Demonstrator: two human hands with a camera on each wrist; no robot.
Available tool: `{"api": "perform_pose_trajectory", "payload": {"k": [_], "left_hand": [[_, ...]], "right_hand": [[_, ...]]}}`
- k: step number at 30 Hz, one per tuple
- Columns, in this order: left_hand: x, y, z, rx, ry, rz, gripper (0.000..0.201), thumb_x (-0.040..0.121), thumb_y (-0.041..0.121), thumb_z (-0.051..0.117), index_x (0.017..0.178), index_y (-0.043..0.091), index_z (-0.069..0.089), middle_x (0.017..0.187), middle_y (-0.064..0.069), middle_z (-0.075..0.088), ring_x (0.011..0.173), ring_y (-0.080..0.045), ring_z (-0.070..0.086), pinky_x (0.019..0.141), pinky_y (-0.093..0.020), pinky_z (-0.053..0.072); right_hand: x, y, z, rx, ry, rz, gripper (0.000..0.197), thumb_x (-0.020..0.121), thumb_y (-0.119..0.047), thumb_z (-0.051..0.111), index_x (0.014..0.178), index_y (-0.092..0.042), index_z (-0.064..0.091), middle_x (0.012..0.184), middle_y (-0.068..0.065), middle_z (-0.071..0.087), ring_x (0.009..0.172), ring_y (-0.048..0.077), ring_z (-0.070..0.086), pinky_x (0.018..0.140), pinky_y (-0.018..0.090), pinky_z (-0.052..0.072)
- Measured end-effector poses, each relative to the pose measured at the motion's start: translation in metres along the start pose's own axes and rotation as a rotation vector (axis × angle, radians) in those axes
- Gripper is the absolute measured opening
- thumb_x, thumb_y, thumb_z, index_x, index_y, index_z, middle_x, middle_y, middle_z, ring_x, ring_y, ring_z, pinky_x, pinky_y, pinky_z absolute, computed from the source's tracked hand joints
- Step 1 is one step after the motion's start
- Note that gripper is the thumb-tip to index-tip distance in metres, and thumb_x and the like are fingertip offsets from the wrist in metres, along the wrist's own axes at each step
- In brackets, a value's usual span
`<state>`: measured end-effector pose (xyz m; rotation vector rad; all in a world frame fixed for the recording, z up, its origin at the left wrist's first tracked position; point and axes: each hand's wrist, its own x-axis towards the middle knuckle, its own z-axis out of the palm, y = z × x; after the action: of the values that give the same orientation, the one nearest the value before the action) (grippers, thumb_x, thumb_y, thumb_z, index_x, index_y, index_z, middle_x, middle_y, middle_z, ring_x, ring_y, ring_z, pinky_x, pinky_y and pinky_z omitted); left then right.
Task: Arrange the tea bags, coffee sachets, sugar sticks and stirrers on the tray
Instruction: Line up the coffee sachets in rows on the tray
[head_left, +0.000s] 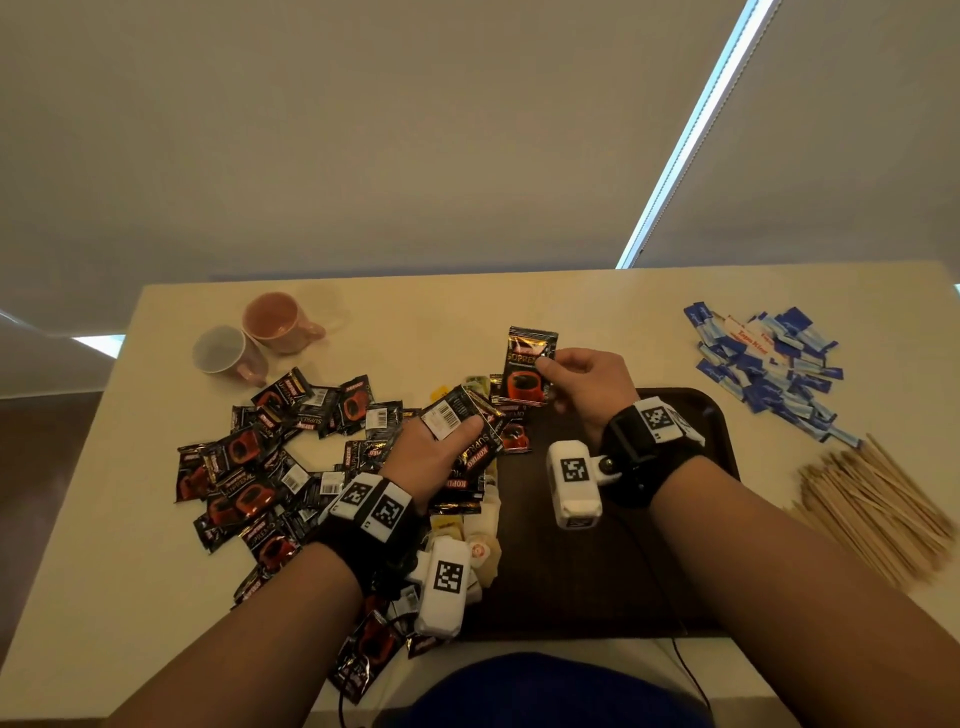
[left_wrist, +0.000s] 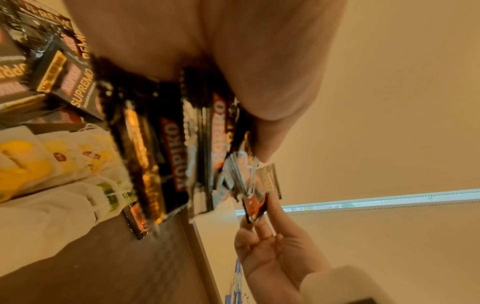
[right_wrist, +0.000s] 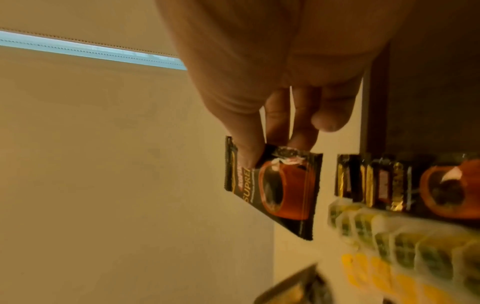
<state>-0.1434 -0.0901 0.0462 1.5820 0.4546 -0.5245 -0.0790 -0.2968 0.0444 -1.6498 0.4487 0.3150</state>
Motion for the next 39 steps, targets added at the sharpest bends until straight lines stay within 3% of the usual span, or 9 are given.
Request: {"api": "perform_pose_trajectory", "payload": {"k": [5,8,11,15,18,22,31,35,39], "left_hand": [[0.001,0.0,-0.003,-0.01,0.047,-0.003,0.009,0.093,0.026,0.068,0.095,0.019,0.073,0.094,-0.006,0.078,0.093,-0.025,0.074,0.088,-0.045,0.058],[0.001,0.001,-0.005,-0.043,0.053,-0.009,0.006,0.094,0.022,0.067,0.094,0.019,0.072,0.089,-0.004,0.077,0.089,-0.025,0.074,0.079,-0.038,0.058],[0.001,0.002,-0.006,-0.055,0.06,-0.019,0.007,0.094,0.023,0.068,0.096,0.018,0.072,0.093,-0.007,0.078,0.092,-0.028,0.074,0.089,-0.047,0.057],[0.002,0.001,-0.007,-0.068,0.074,-0.044,0.008,0.093,0.024,0.07,0.094,0.017,0.073,0.096,-0.012,0.077,0.094,-0.033,0.073,0.093,-0.057,0.054],[0.002,0.001,-0.008,-0.068,0.076,-0.051,0.01,0.092,0.027,0.071,0.092,0.017,0.074,0.096,-0.014,0.077,0.094,-0.036,0.073,0.093,-0.062,0.053],[0.001,0.005,-0.01,-0.049,0.083,-0.022,0.008,0.094,0.024,0.068,0.092,0.017,0.073,0.092,-0.01,0.077,0.091,-0.032,0.073,0.089,-0.052,0.057],[-0.005,0.012,-0.013,-0.063,0.092,0.017,0.008,0.096,0.017,0.064,0.091,0.014,0.069,0.075,0.0,0.075,0.062,-0.009,0.072,0.051,-0.02,0.053],[-0.006,0.012,-0.013,-0.051,0.1,0.029,0.01,0.096,0.017,0.064,0.089,0.014,0.069,0.068,0.004,0.073,0.059,-0.007,0.07,0.048,-0.017,0.05],[-0.004,0.013,-0.013,-0.081,0.092,-0.006,0.008,0.096,0.018,0.064,0.092,0.014,0.069,0.076,-0.001,0.074,0.062,-0.012,0.072,0.051,-0.022,0.054]], "right_hand": [[0.012,0.025,-0.018,-0.1,0.035,0.114,0.033,0.086,-0.023,0.075,0.111,-0.003,0.069,0.086,0.021,0.072,0.059,0.019,0.054,0.053,0.029,0.047],[0.011,0.038,-0.019,-0.19,0.008,0.162,0.034,0.089,-0.019,0.073,0.118,-0.003,0.066,0.082,0.014,0.071,0.06,0.015,0.058,0.057,0.027,0.052],[0.01,0.045,-0.015,-0.313,-0.042,0.178,0.03,0.093,-0.014,0.066,0.121,-0.004,0.064,0.081,0.009,0.068,0.065,0.014,0.06,0.062,0.024,0.054],[0.01,0.056,-0.007,-0.377,-0.057,0.18,0.026,0.091,-0.01,0.068,0.117,-0.006,0.066,0.08,0.007,0.07,0.065,0.012,0.063,0.057,0.019,0.053],[0.011,0.064,0.001,-0.444,-0.029,0.174,0.015,0.087,-0.016,0.074,0.101,-0.012,0.071,0.081,0.004,0.072,0.069,0.013,0.066,0.07,0.027,0.059],[0.013,0.072,0.01,-0.527,-0.027,0.192,0.01,0.084,-0.024,0.077,0.081,-0.028,0.068,0.09,-0.002,0.071,0.089,0.015,0.067,0.09,0.037,0.057],[0.018,0.074,0.019,-0.579,0.017,0.194,0.013,0.087,-0.023,0.074,0.076,-0.023,0.067,0.09,-0.001,0.07,0.091,0.016,0.066,0.088,0.033,0.056],[0.019,0.074,0.021,-0.635,-0.008,0.195,0.017,0.087,-0.023,0.075,0.072,-0.023,0.067,0.082,-0.003,0.068,0.087,0.015,0.066,0.086,0.031,0.055],[0.019,0.075,0.022,-0.64,-0.026,0.207,0.019,0.086,-0.025,0.076,0.07,-0.023,0.066,0.08,0.001,0.072,0.082,0.016,0.07,0.085,0.035,0.059]]}}
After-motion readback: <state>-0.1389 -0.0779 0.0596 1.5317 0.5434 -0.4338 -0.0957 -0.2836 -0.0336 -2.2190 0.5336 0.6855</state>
